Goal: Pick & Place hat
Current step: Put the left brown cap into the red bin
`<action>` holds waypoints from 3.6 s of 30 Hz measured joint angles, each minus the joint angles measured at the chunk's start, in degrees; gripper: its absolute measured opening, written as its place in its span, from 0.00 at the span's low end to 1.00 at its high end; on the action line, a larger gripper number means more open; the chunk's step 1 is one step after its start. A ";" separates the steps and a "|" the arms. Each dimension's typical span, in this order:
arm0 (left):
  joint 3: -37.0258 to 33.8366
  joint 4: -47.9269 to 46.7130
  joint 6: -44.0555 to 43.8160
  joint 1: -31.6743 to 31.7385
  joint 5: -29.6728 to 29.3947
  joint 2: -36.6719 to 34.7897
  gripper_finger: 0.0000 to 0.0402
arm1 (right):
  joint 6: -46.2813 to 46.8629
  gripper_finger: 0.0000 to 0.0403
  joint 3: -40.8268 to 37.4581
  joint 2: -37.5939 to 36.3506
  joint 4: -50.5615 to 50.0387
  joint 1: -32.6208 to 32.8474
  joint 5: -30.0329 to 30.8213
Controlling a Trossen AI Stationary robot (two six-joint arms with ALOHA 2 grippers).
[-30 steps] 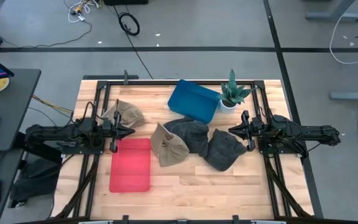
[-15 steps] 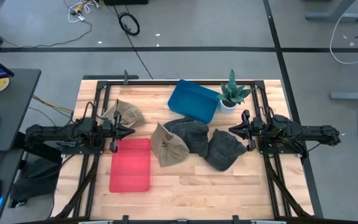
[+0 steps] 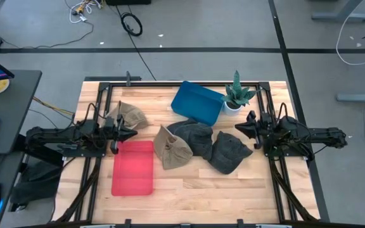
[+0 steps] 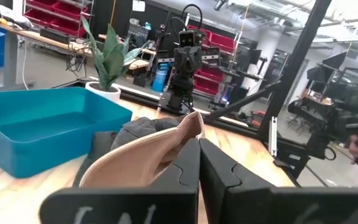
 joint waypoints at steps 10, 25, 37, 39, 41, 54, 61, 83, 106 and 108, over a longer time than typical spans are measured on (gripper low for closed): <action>5.16 5.60 10.26 0.13 -4.47 -0.01 0.01 | -4.09 0.09 7.42 6.84 2.80 0.00 9.94; 34.43 3.89 29.03 3.37 -23.77 15.72 0.01 | -25.07 0.09 46.38 40.12 1.80 0.00 12.45; 68.11 -55.96 -0.56 3.93 -23.73 39.63 0.01 | -4.29 0.09 62.31 50.31 -2.25 0.00 12.00; 73.54 -64.83 -7.96 4.42 -23.67 43.87 0.01 | -1.45 0.09 62.18 50.31 -3.10 0.00 11.97; 79.33 -72.57 -11.50 5.15 -23.37 48.38 0.01 | 1.51 0.09 61.37 50.27 -4.07 0.00 11.97; 96.98 -76.03 -1.35 4.17 -19.08 64.62 0.01 | 2.84 0.09 60.00 51.23 -13.06 0.13 7.98; 96.93 -76.41 -9.31 4.02 -21.28 66.26 0.01 | 1.75 0.09 60.00 51.23 -16.95 0.13 5.99; 84.23 -94.07 -21.68 7.50 -8.09 79.98 0.66 | 1.87 0.09 60.00 53.66 -16.79 0.13 5.87; 55.20 -77.05 -19.72 10.55 -3.29 81.22 0.69 | 2.73 0.09 60.00 55.56 -14.74 0.13 5.88; 53.90 -75.82 -18.58 11.58 -2.86 81.22 0.69 | 2.74 0.09 60.00 55.56 -14.42 0.13 5.89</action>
